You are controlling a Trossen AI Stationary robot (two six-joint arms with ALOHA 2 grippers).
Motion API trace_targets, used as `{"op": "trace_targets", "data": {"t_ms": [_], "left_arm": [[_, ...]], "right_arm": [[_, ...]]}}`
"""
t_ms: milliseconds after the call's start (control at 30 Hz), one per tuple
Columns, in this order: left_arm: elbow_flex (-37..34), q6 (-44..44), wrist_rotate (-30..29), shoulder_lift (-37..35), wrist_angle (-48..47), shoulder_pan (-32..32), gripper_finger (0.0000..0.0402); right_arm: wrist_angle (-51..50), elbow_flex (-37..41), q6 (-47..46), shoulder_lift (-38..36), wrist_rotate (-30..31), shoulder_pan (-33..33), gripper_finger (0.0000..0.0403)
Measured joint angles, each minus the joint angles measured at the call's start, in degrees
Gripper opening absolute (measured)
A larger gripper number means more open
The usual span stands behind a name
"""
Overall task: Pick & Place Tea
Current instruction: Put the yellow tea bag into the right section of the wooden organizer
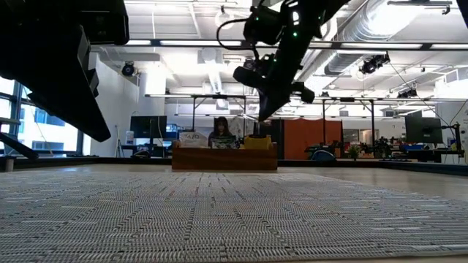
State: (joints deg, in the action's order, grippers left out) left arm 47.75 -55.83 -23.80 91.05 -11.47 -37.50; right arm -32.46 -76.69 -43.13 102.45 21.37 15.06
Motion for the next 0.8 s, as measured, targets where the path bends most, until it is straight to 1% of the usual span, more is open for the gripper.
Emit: {"op": "trace_targets", "data": {"t_ms": [100, 167, 233, 333, 400, 500, 600, 633, 700, 800], "left_arm": [[0.0, 0.0, -0.1, 0.0, 0.3, 0.0, 0.0115], [0.0, 0.0, 0.0, 0.0, 1.0, 0.0, 0.0115], [0.0, 0.0, 0.0, 0.0, 1.4, 0.0, 0.0115], [0.0, 0.0, 0.1, 0.0, 1.4, 0.0, 0.0115], [0.0, 0.0, 0.1, 0.0, 1.4, 0.0, 0.0115], [0.0, 0.0, 0.1, 0.0, 1.4, 0.0, 0.0115], [0.0, 0.0, 0.1, 0.0, 1.4, 0.0, 0.0115], [0.0, 0.0, 0.2, 0.0, 1.4, 0.0, 0.0115], [0.0, 0.0, 0.3, 0.0, 1.4, 0.0, 0.0115], [0.0, 0.0, 0.3, 0.0, 1.3, 0.0, 0.0115]], "right_arm": [[1.6, 0.0, -3.8, 0.0, -3.3, 2.2, 0.0006], [1.4, 0.0, -6.3, 0.0, -6.6, 3.1, 0.0006], [2.5, 0.8, -8.2, 0.0, -7.9, 3.3, 0.0006], [4.2, 3.6, -11.5, 0.0, -8.1, 2.8, 0.0007], [7.0, 5.9, -13.3, 0.0, -8.3, 2.5, 0.0007], [16.4, 9.6, -13.9, 0.0, -7.7, 3.0, 0.0007], [25.5, 12.5, -14.5, 0.0, -9.9, 4.6, 0.0007], [26.8, 13.4, -15.2, 0.0, -10.7, 5.1, 0.0007], [27.2, 15.1, -15.9, 0.0, -10.4, 6.1, 0.0007], [27.8, 17.1, -15.9, 0.1, -7.2, 7.2, 0.0007]]}}
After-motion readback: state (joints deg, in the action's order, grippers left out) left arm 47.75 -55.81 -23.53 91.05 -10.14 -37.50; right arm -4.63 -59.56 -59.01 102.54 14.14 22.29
